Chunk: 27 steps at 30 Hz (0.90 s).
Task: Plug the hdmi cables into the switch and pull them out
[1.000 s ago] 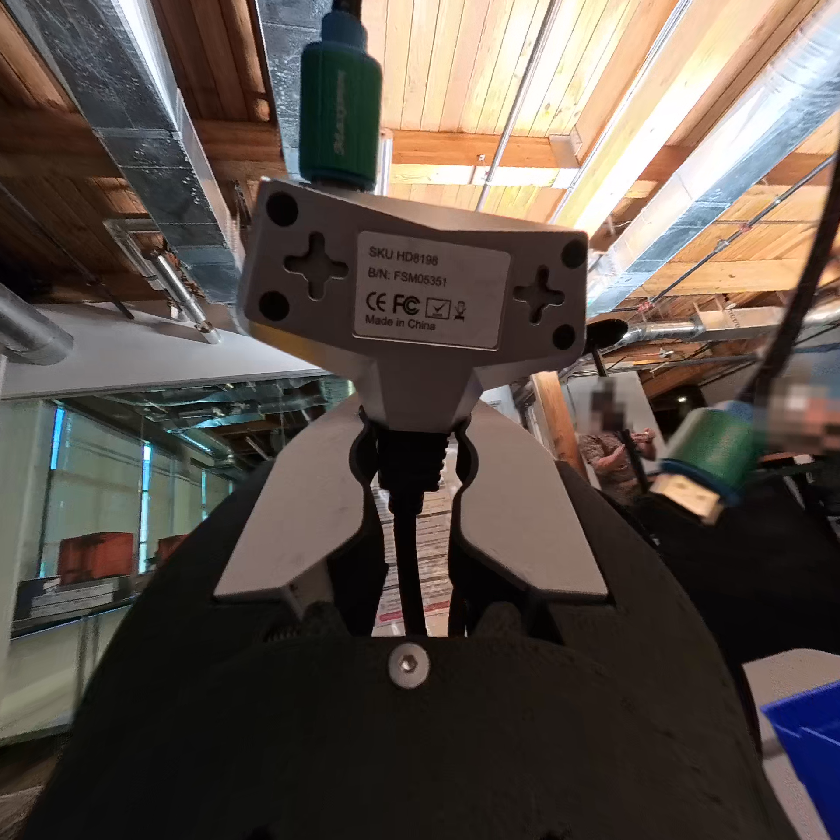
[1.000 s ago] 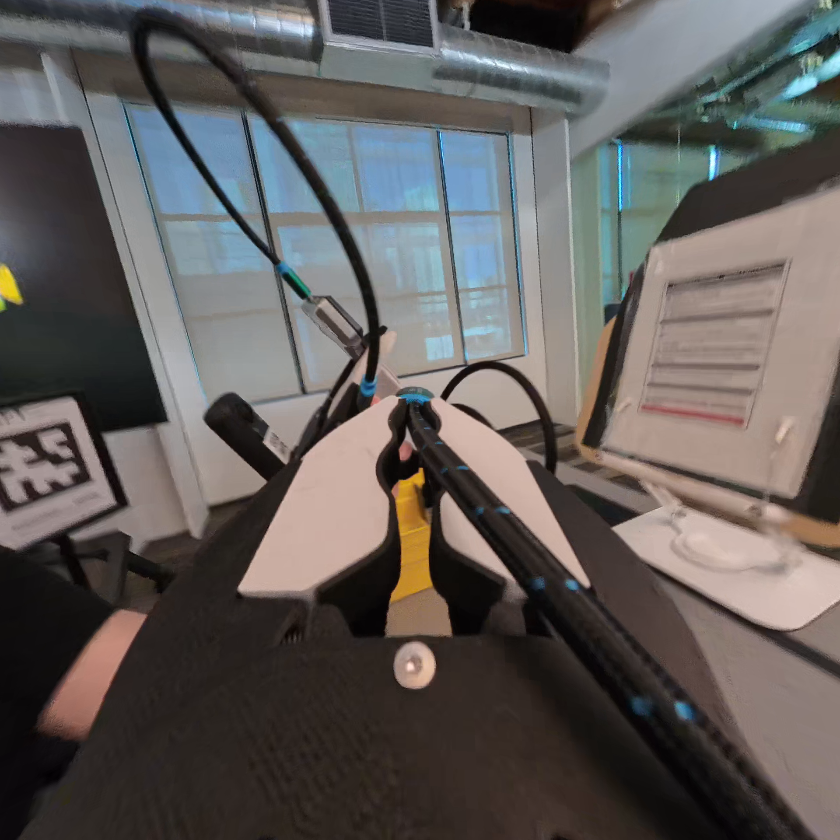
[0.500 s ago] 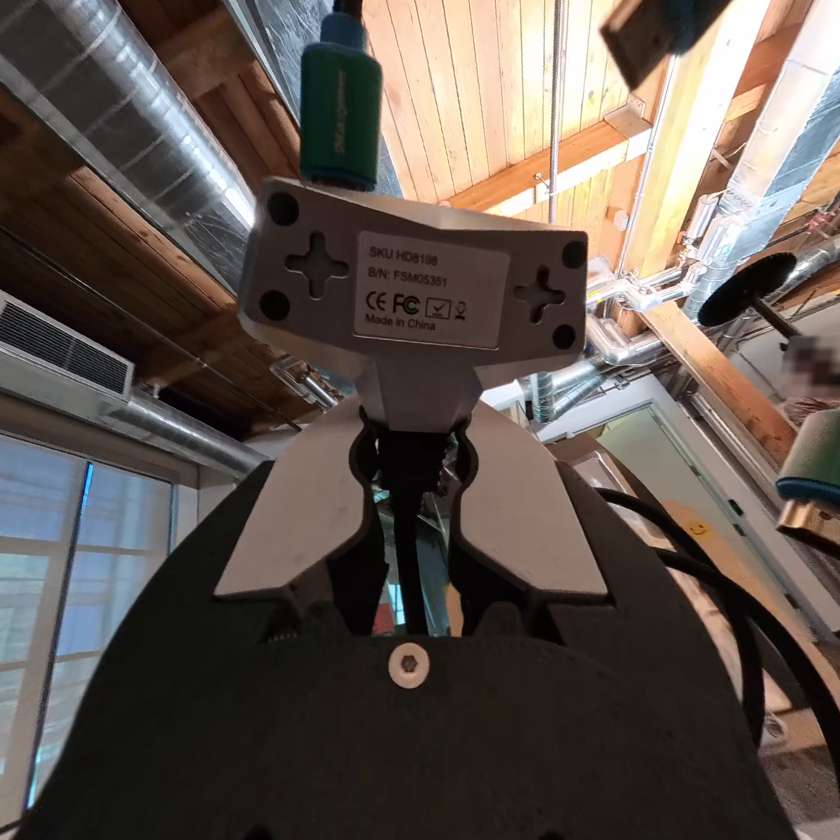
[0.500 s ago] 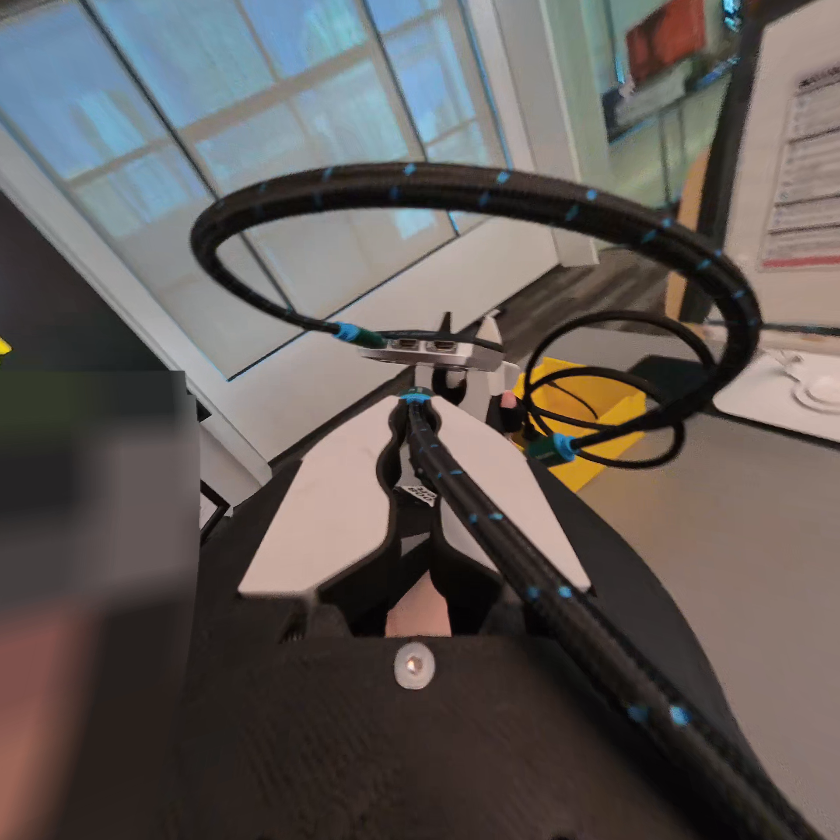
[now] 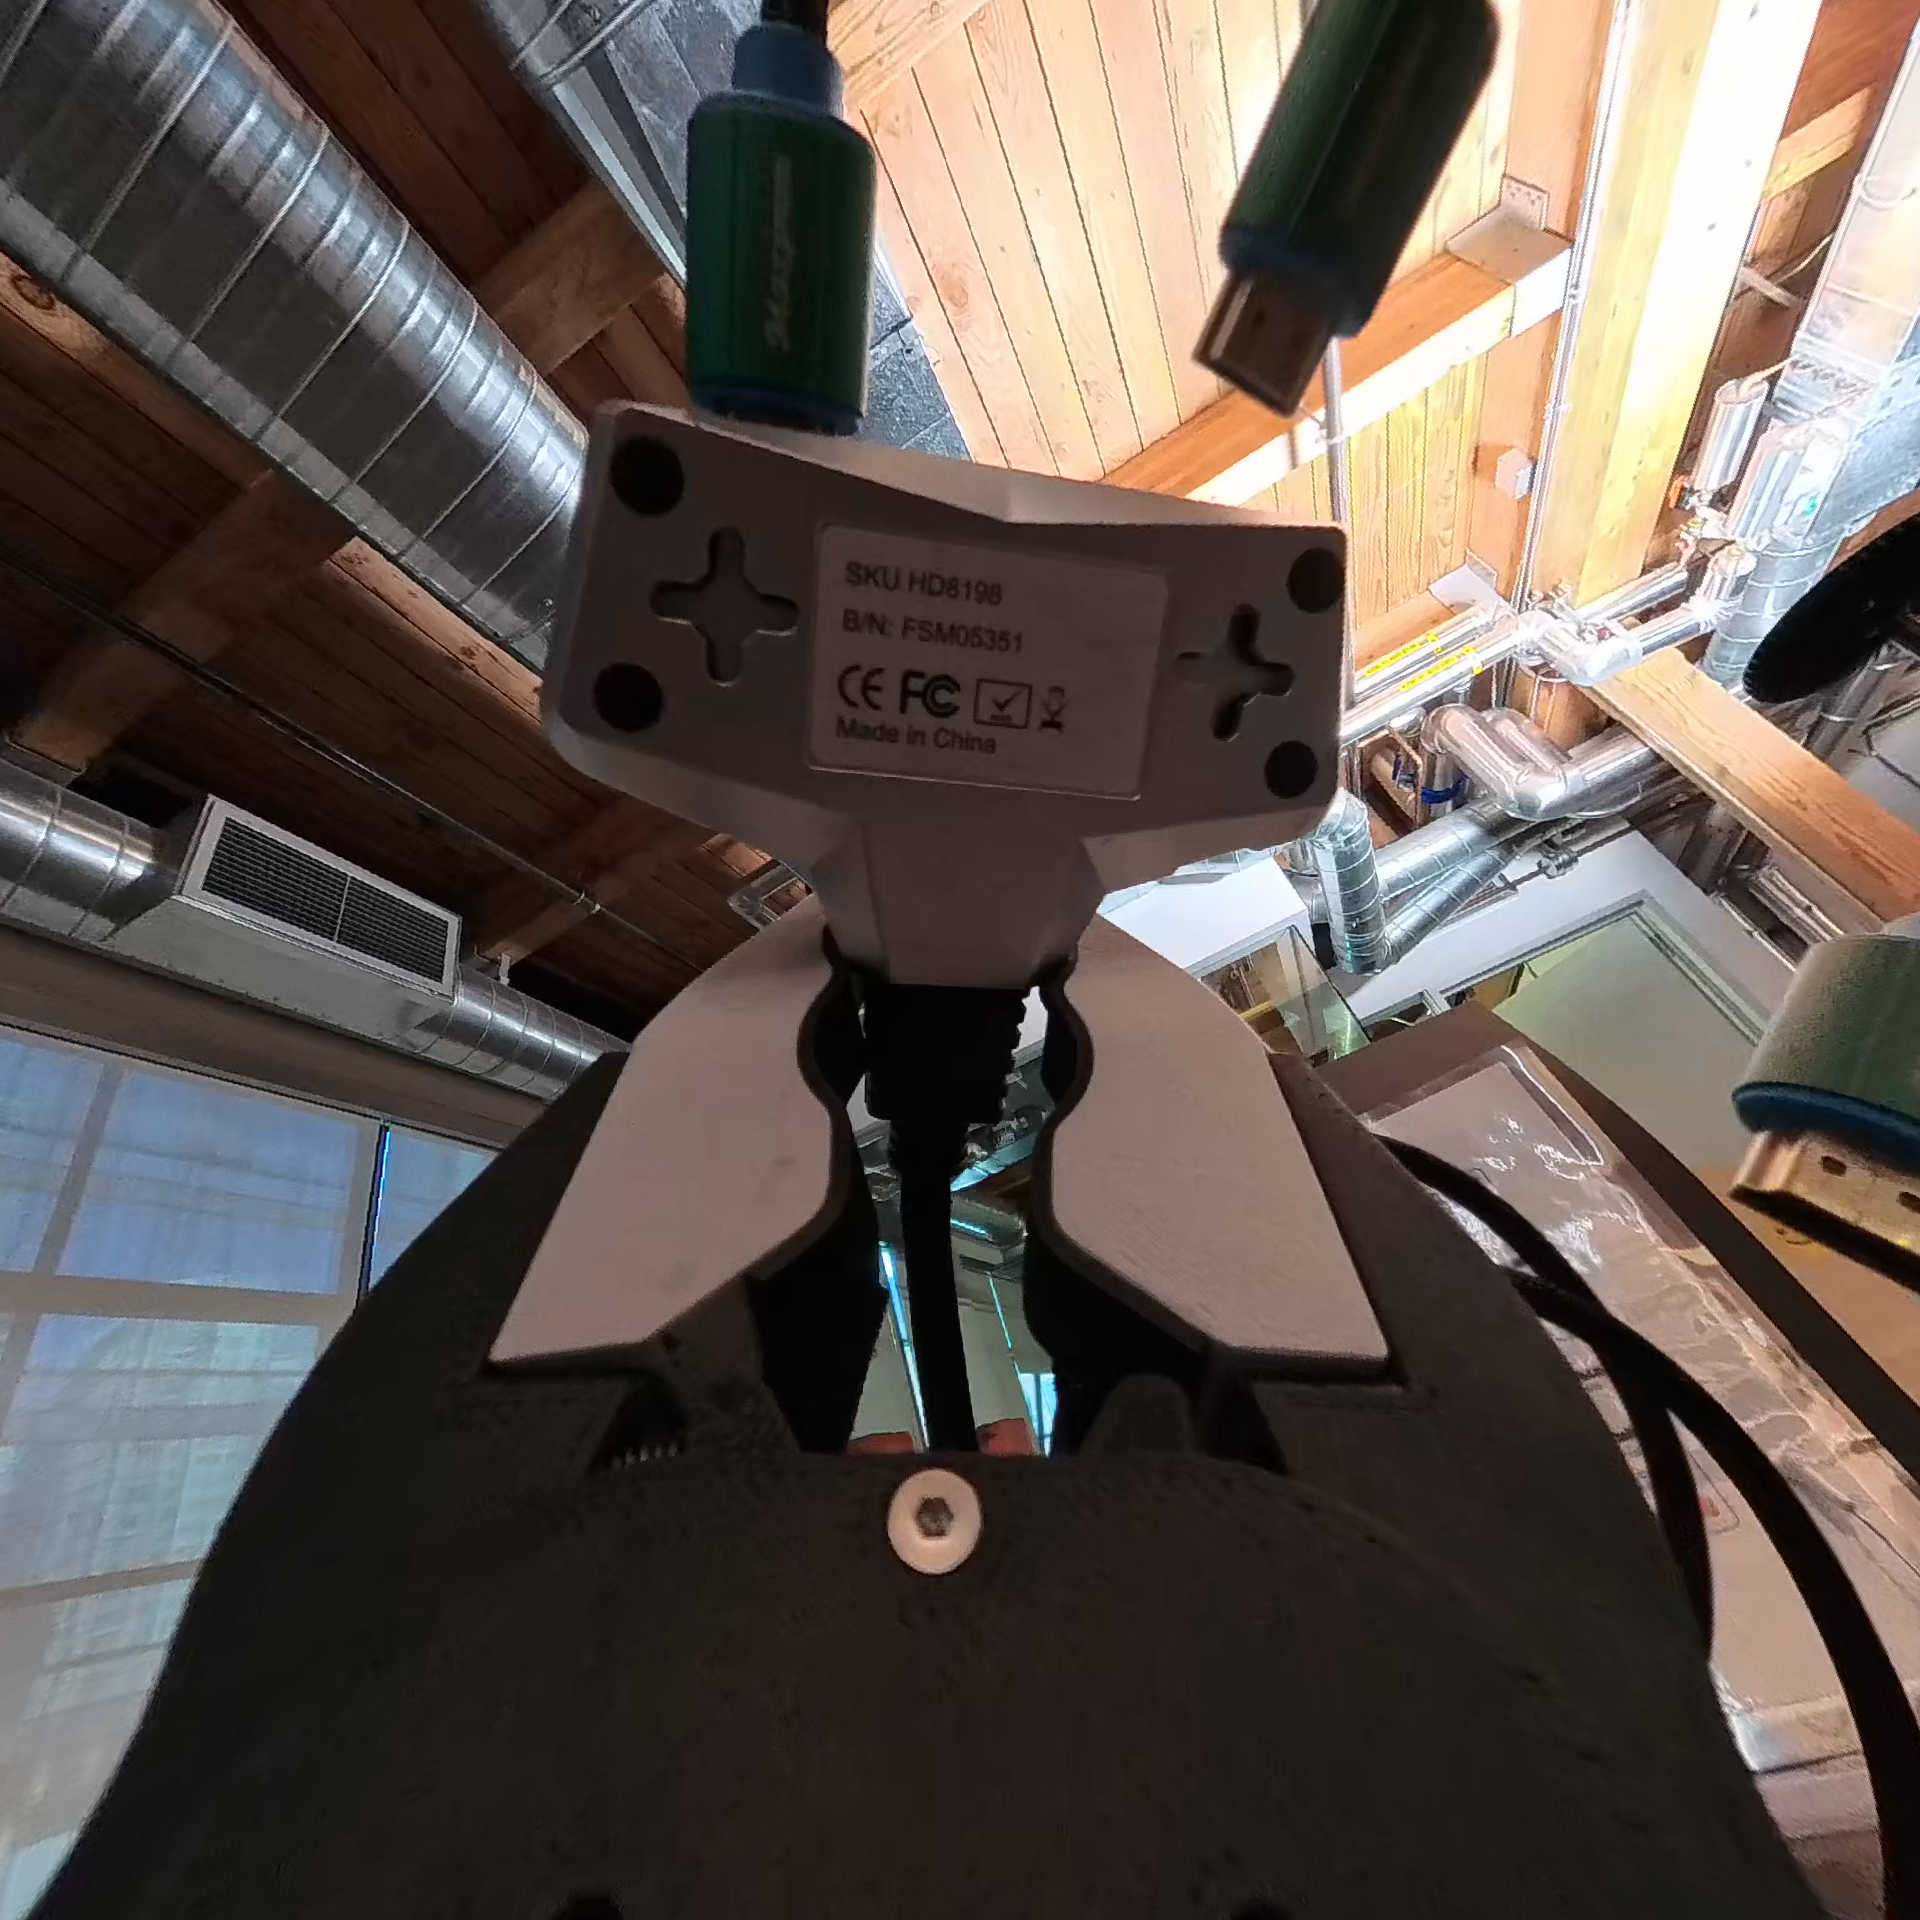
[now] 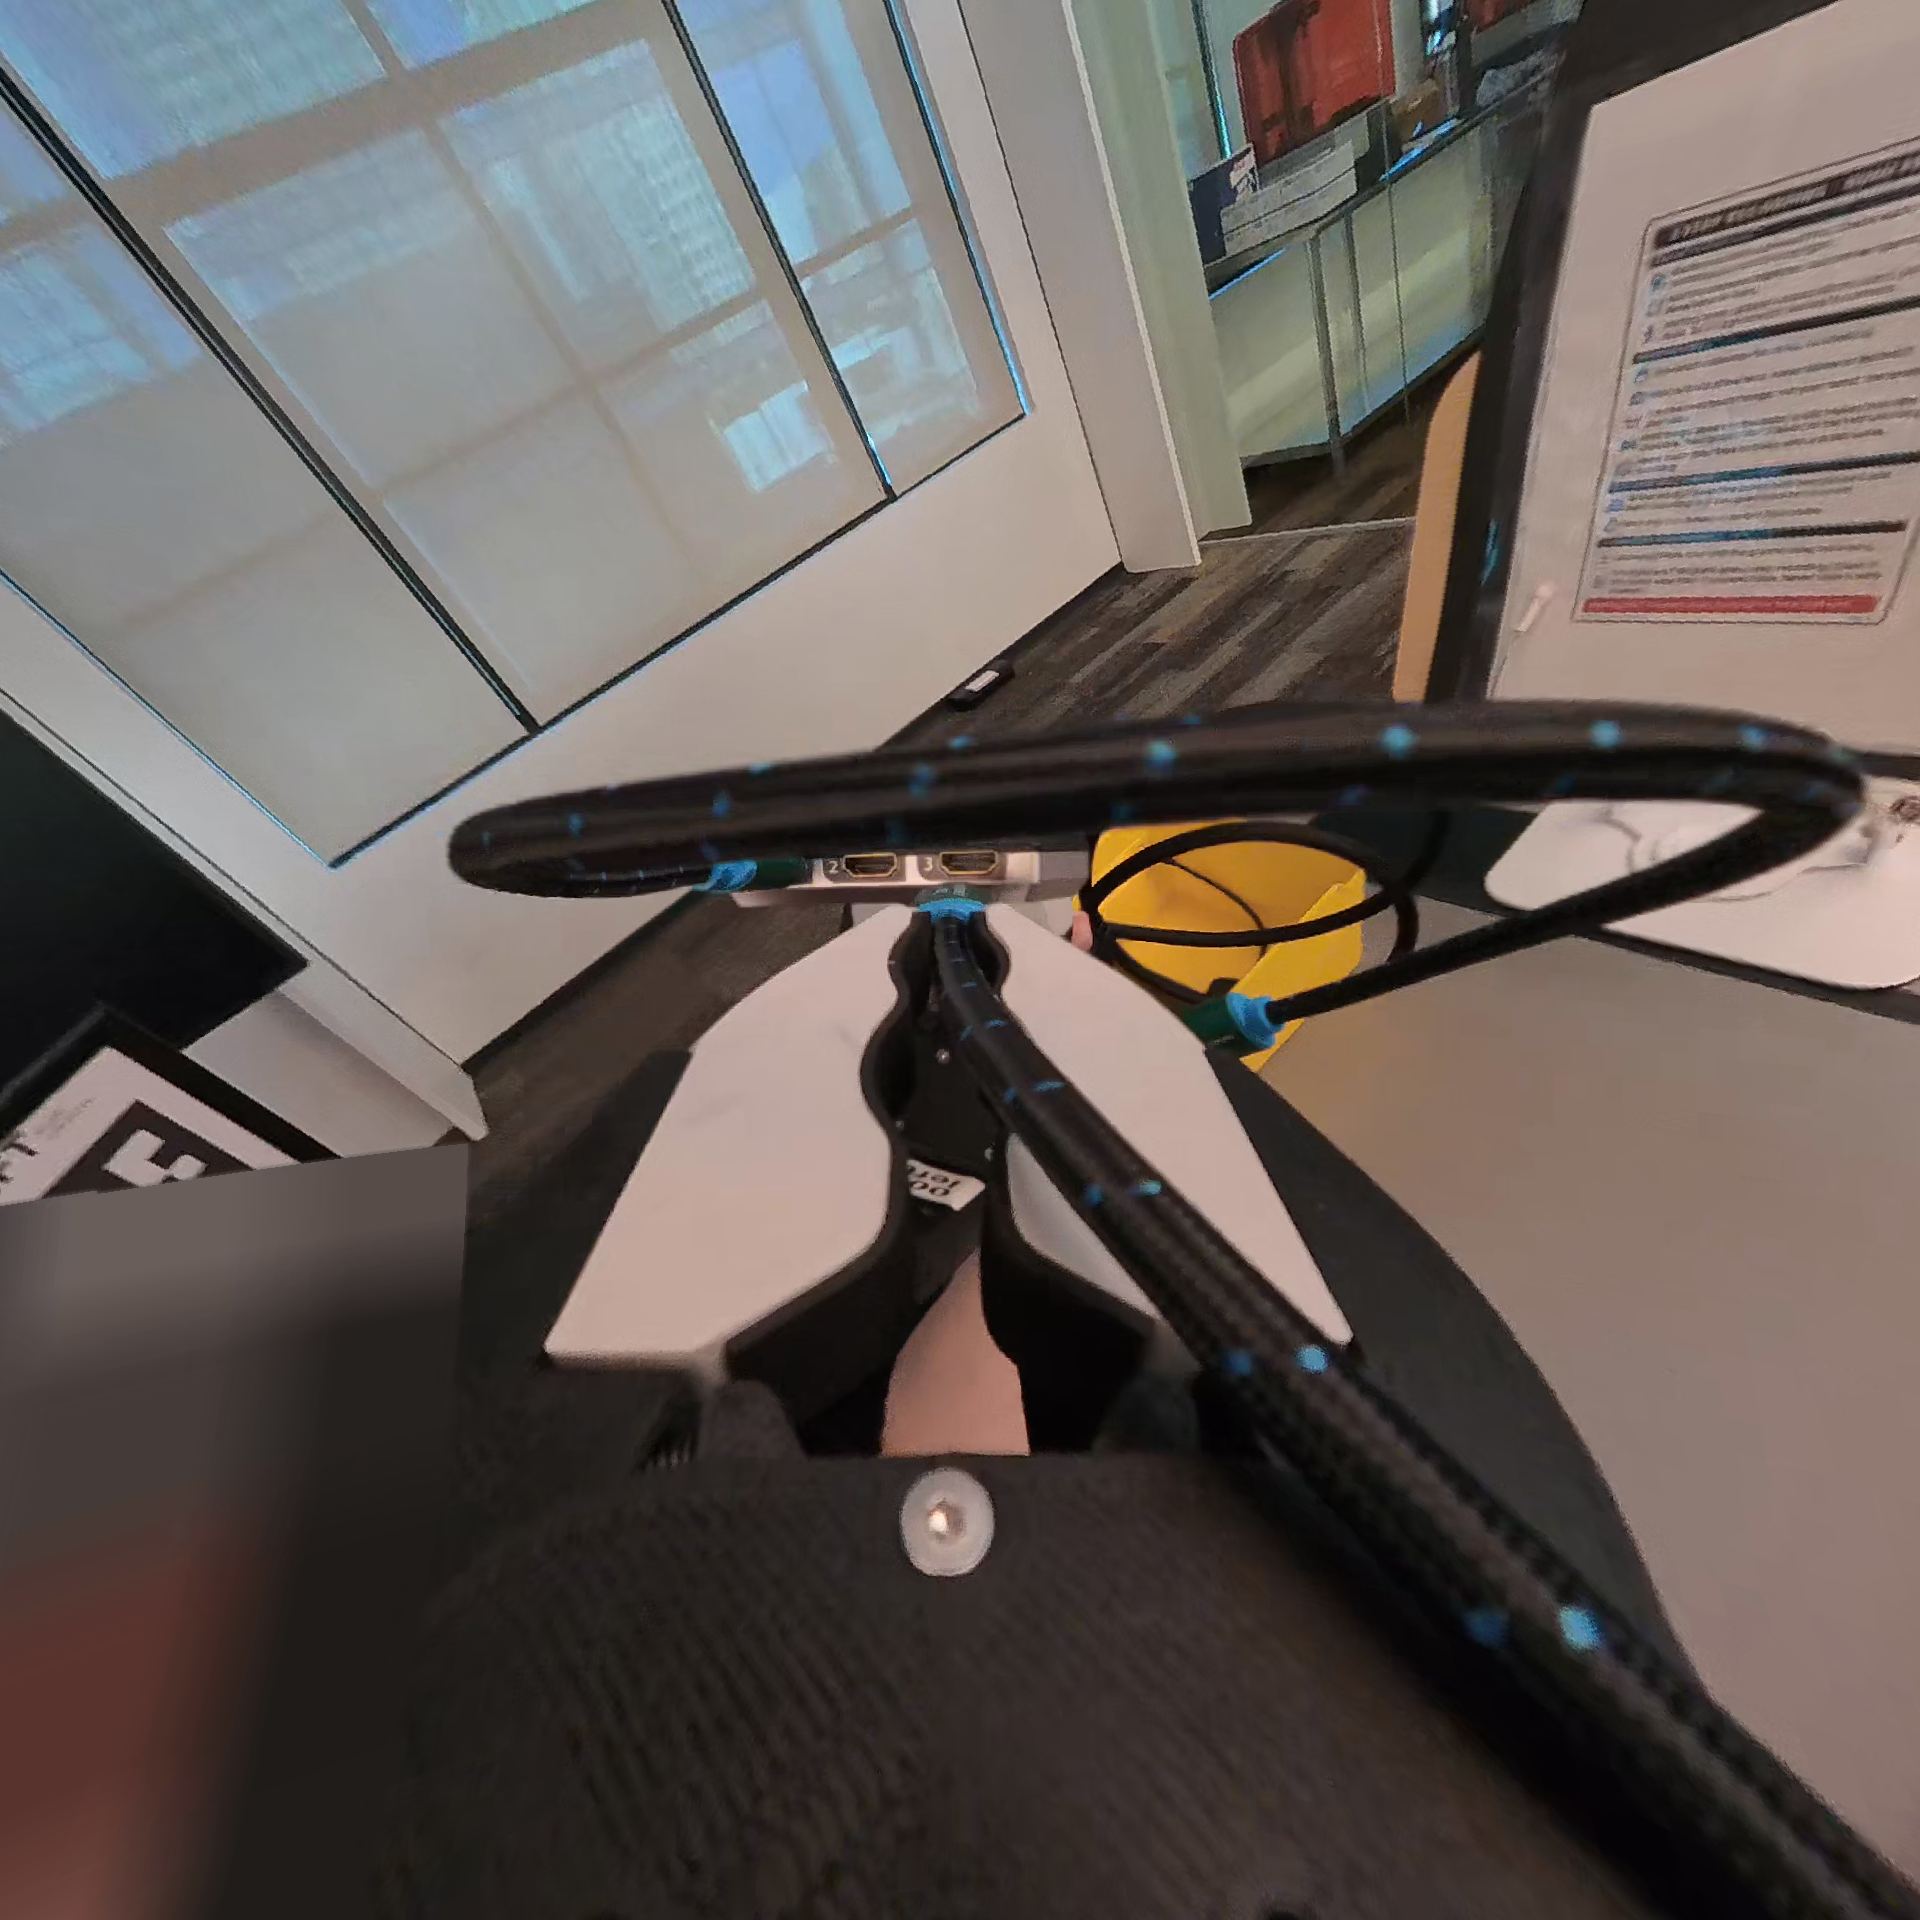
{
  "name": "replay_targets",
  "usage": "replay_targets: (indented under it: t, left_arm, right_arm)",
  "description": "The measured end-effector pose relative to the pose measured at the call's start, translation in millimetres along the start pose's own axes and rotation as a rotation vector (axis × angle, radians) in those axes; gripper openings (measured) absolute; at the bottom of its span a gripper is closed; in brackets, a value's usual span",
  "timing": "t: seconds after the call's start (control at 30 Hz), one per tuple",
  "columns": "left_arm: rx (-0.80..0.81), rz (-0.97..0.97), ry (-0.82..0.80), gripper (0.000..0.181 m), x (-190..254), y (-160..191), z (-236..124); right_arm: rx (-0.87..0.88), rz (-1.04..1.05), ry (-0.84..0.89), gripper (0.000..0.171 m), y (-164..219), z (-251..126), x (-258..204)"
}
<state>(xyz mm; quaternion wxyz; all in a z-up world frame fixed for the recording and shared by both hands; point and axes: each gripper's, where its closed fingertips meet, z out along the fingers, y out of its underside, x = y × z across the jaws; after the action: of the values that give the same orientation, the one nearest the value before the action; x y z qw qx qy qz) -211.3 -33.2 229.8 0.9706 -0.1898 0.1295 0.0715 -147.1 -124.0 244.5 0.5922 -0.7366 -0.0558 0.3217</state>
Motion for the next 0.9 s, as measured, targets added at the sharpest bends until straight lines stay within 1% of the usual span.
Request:
replay_targets:
  t: [0.13,0.37,0.77,0.9]
  left_arm:
    - [-0.005,-0.001,-0.004,0.03,-1,1,0]
    - [-0.011,0.003,-0.016,0.03,-2,5,1]
    - [-0.008,0.039,-0.004,0.03,4,2,1]
    - [0.002,0.089,0.004,0.03,9,1,1]
  right_arm:
    - [-0.003,-0.064,0.024,0.007,-2,7,-1]
    - [-0.005,-0.116,-0.017,0.008,-4,14,-23]
    - [-0.048,-0.109,0.01,0.007,-2,20,-19]
    - [-0.062,-0.134,0.063,0.008,-3,18,-13]
